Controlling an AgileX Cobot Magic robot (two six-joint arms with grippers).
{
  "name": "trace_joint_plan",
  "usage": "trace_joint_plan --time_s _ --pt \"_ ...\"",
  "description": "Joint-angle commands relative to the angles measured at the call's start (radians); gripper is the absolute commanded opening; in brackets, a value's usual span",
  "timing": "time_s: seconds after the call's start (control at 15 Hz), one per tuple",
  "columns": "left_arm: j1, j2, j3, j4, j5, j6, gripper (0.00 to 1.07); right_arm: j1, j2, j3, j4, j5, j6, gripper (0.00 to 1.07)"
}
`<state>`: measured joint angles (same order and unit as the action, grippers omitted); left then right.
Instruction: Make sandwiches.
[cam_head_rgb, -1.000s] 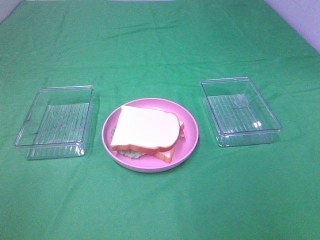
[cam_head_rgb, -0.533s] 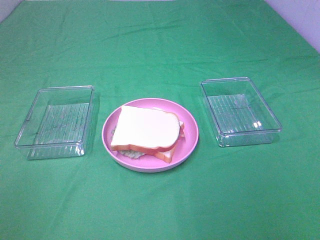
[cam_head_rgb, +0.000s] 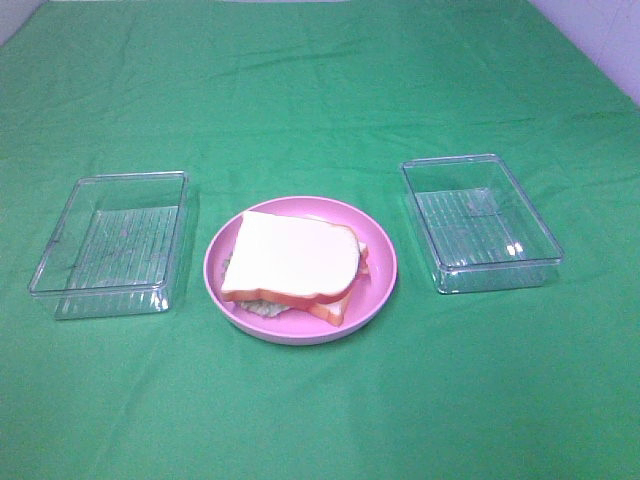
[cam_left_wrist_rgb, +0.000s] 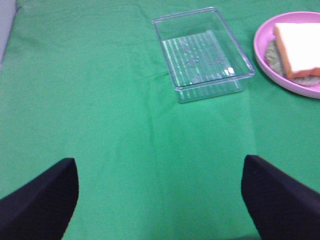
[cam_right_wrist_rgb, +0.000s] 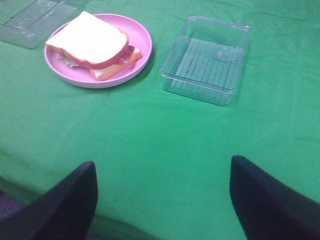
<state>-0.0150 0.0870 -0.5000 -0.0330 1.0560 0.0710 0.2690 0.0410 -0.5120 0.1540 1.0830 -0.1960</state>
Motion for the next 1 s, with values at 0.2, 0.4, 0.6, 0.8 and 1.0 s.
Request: trace_joint_plan --time_s 0.2,0.4,0.6,0.8,1.0 --pt "0.112 -0.008 0.001 -0.001 -0.010 -0.001 0.84 -0.221 0.004 0.005 0.001 -0.012 -0.011 0.70" --pt "0.112 -0.039 0.001 -0.001 -0.010 -0.001 0.84 -0.293 0.000 0.005 0.001 -0.012 -0.010 0.70" --pt "0.112 -0.048 0.001 -0.001 -0.010 -0.001 0.84 -0.291 -0.063 0.005 0.001 -0.012 -0.010 0.70" --pt "0.112 -0.048 0.001 -0.001 -0.010 -0.001 0.84 -0.291 -0.061 0.005 0.001 -0.012 -0.010 0.70" --pt "0.112 -0.048 0.001 -0.001 -0.010 -0.001 0.84 -0.291 -0.061 0.005 0.001 -0.012 -0.010 0.70"
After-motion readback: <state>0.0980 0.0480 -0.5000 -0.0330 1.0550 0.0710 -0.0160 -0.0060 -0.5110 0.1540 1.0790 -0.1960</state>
